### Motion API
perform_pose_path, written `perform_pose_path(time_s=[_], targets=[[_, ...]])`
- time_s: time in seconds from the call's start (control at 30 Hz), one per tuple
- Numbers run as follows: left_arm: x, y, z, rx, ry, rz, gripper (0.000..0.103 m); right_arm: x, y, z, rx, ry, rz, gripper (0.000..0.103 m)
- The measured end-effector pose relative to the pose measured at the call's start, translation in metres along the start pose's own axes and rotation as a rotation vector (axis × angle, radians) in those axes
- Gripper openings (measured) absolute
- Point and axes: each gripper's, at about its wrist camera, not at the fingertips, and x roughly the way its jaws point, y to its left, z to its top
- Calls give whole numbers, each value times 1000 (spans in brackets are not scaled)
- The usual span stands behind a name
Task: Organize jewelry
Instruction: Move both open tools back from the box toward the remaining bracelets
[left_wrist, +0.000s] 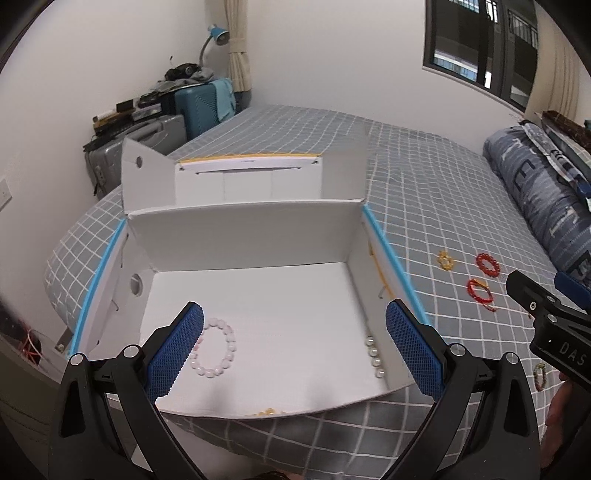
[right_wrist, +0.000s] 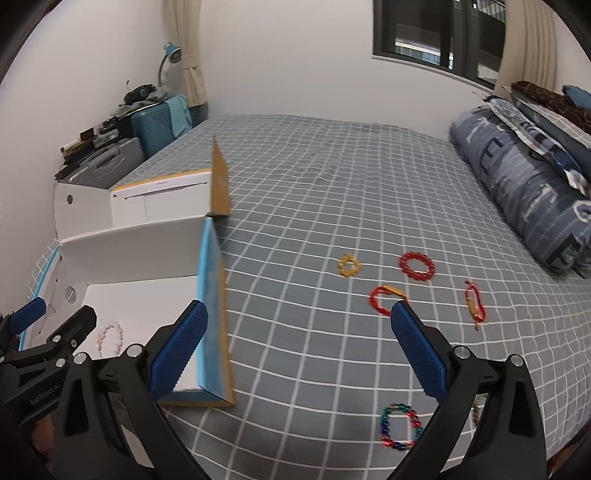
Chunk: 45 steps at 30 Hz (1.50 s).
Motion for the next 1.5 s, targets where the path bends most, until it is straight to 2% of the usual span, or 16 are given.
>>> perform_pose_path(time_s=[0.57,0.73,0.93,1.23,1.3,1.5], targets=[[-13,-76,-11,102,-2,-95,97,-23,-79,-20,86,-2,-80,95],[-17,-106,-20,148,3,-142,97,-25,-105,-31,102,11,-111,95],[-12,-137,-28,164,43,-228,97,-28,-141,-50,147,29,-129,95],[-2,-191,-53,249,87,-274,97,-28,-196,-77,207,70,-176,95],[4,-201,-60,256,99,-303,97,-24,-208,-83,227,85,-170,95],[22,-230,-81,307,140,-296,97,-7,-232,-101,248,136,-186,95]])
